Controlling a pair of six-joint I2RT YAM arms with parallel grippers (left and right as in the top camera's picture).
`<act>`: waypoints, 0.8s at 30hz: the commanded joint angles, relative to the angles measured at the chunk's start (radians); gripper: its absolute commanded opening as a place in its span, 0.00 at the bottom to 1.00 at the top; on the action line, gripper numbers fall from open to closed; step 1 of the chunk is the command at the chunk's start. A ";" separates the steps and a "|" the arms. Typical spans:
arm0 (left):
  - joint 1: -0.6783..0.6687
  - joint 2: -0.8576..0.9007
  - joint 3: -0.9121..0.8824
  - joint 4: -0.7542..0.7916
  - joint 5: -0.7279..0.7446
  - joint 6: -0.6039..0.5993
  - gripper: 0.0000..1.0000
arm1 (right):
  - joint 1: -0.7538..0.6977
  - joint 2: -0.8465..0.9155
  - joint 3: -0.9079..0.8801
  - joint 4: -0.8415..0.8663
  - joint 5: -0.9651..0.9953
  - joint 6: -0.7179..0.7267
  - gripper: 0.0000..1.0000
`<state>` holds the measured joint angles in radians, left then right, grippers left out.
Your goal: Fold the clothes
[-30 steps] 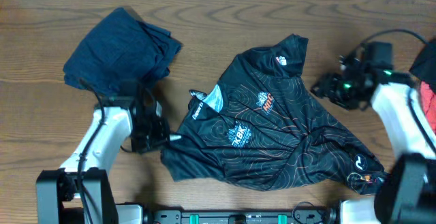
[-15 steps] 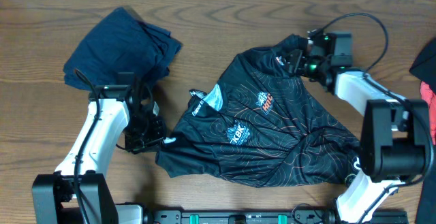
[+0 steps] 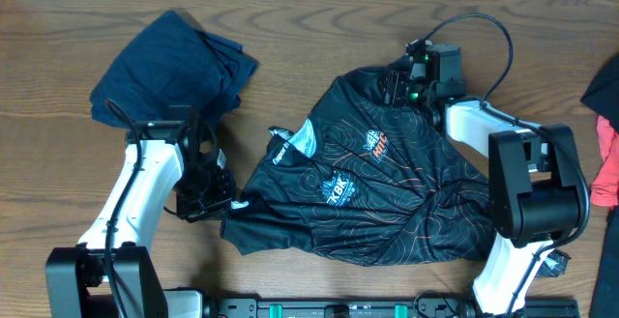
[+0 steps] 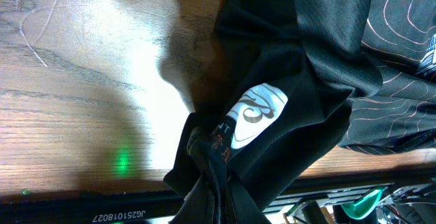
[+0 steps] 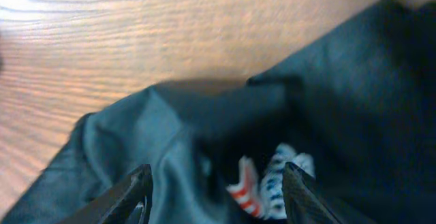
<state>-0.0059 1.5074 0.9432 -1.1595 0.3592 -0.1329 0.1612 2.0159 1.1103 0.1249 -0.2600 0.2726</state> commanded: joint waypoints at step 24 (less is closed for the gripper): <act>-0.001 0.000 0.015 -0.010 -0.013 0.048 0.06 | -0.057 -0.204 0.027 -0.056 0.126 -0.050 0.01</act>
<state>-0.0059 1.5074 0.9432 -1.1629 0.3595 -0.1249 0.1432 1.9862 1.1206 0.0891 -0.1474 0.2333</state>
